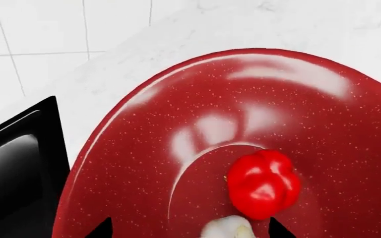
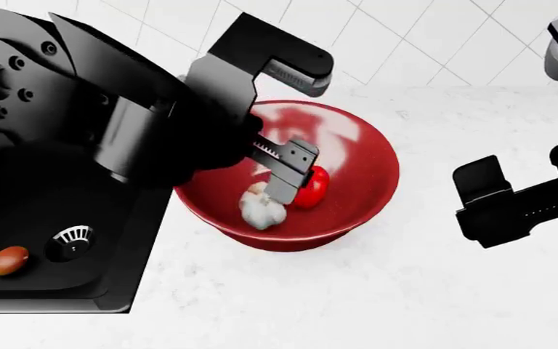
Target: There is a mixed pile of frozen fruits and vegetables on the counter. Locate all the frozen vegetables and place the items in a bowl on the counter. Take all the frozen fruits and defrost them in a running sink.
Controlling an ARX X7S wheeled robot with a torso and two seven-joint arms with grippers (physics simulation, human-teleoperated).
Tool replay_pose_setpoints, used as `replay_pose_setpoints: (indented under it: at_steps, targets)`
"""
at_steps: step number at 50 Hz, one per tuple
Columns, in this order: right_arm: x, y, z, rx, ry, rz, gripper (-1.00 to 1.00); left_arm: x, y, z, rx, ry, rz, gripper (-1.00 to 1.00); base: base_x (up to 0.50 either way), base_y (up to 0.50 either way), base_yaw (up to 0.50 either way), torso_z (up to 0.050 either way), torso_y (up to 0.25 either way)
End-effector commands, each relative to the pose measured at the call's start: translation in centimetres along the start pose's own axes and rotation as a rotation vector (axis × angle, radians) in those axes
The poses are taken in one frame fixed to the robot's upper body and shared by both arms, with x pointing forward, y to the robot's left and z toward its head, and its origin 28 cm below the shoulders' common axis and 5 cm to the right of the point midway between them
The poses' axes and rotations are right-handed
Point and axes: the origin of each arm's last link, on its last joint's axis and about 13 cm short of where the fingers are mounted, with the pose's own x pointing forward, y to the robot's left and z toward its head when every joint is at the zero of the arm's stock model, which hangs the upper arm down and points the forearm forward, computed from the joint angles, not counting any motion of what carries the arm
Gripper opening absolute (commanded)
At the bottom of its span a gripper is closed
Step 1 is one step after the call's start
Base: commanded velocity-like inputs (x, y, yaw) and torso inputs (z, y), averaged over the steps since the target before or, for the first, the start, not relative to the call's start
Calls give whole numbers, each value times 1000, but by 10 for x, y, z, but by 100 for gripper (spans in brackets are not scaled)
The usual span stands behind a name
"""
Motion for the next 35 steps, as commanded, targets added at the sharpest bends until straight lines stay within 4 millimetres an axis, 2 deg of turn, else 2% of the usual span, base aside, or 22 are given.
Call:
replay_pose_setpoints:
  at_steps: [1, 7, 13, 21, 28, 35]
  targets:
    - [-2, -2, 4, 11, -34, -8, 100, -18, 4, 8, 10, -86, 28, 100, 0, 0, 0, 0, 0]
    - [-6, -2, 11, 36, -93, -9, 100, -50, 11, 9, 33, -132, 77, 100, 0, 0, 0, 0, 0]
    - [-20, -2, 22, 41, -179, 8, 100, -84, 14, 11, 87, -202, 148, 100, 0, 0, 0, 0, 0]
    - [-26, 2, 24, 21, -235, 31, 100, -123, 16, 5, 192, -248, 226, 100, 0, 0, 0, 0, 0]
    - [-32, -2, 23, 35, -308, 22, 100, -137, 17, -5, 300, -230, 303, 100, 0, 0, 0, 0, 0]
    - [-39, -1, 15, 47, -403, 28, 100, -145, 20, -16, 359, -272, 369, 100, 0, 0, 0, 0, 0]
